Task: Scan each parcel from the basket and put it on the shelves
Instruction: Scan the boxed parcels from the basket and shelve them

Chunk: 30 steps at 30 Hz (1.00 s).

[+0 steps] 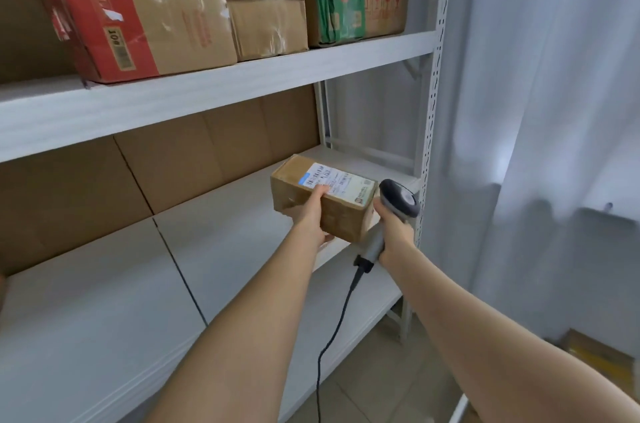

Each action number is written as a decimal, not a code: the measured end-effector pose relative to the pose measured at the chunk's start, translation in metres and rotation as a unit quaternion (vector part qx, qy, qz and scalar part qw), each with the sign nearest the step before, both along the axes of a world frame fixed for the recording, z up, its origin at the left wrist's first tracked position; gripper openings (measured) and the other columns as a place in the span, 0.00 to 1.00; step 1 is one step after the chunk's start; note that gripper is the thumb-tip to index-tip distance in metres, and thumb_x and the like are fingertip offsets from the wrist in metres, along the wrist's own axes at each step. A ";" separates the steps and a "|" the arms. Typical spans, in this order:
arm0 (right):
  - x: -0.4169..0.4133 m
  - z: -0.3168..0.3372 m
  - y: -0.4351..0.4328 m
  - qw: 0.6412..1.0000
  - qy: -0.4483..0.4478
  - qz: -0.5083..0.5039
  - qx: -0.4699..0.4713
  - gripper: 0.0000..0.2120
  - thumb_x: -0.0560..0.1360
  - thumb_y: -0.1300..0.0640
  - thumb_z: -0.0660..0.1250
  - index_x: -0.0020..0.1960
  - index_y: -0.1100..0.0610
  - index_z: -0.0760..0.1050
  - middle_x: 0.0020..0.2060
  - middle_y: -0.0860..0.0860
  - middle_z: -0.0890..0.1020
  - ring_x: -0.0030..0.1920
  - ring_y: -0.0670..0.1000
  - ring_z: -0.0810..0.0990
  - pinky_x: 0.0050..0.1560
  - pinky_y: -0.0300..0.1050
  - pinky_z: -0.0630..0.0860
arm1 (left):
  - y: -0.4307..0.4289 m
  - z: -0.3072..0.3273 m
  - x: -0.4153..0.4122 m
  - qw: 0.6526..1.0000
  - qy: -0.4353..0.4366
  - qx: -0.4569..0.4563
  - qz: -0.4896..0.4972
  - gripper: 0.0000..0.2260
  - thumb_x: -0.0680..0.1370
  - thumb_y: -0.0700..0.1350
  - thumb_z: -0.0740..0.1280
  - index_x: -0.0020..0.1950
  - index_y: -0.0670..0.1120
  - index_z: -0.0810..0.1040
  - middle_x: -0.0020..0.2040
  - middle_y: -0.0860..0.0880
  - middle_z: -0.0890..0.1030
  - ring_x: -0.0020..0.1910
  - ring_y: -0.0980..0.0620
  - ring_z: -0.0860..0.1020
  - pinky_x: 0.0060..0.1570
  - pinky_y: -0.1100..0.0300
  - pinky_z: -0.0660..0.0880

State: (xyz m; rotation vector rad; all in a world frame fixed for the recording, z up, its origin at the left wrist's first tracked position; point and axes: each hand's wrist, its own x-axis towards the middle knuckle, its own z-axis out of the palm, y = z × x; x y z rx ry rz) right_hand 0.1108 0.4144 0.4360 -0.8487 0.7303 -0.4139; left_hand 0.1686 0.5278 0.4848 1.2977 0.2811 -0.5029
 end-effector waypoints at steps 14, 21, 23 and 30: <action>0.100 0.010 -0.082 0.992 0.005 0.127 0.005 0.16 0.70 0.49 0.76 0.50 0.55 0.76 0.46 0.55 0.85 0.48 0.58 0.84 0.55 0.59 0.80 | -0.055 -0.007 0.103 0.988 -0.028 0.130 -0.082 0.27 0.70 0.56 0.73 0.66 0.53 0.70 0.48 0.48 0.79 0.46 0.47 0.76 0.48 0.43 0.76; 0.150 0.017 -0.111 0.989 0.017 0.150 -0.005 0.23 0.72 0.46 0.74 0.61 0.55 0.71 0.53 0.56 0.80 0.55 0.60 0.81 0.46 0.53 0.81 | -0.081 -0.027 0.153 0.994 -0.024 0.109 0.009 0.20 0.71 0.54 0.72 0.61 0.51 0.76 0.48 0.47 0.82 0.47 0.46 0.80 0.52 0.43 0.78; 0.167 0.017 -0.119 0.988 0.016 0.157 -0.004 0.25 0.72 0.46 0.74 0.63 0.56 0.71 0.56 0.57 0.80 0.54 0.60 0.81 0.46 0.53 0.81 | -0.088 -0.030 0.174 0.993 -0.034 0.104 0.034 0.21 0.72 0.55 0.72 0.62 0.51 0.75 0.51 0.46 0.83 0.50 0.45 0.81 0.55 0.41 0.77; 0.230 0.001 -0.143 0.988 0.014 0.155 0.014 0.25 0.73 0.48 0.74 0.64 0.57 0.72 0.58 0.57 0.79 0.53 0.59 0.81 0.44 0.52 0.81 | -0.126 -0.044 0.257 0.992 -0.054 0.094 0.056 0.23 0.73 0.56 0.70 0.66 0.53 0.72 0.57 0.46 0.81 0.53 0.44 0.80 0.55 0.40 0.76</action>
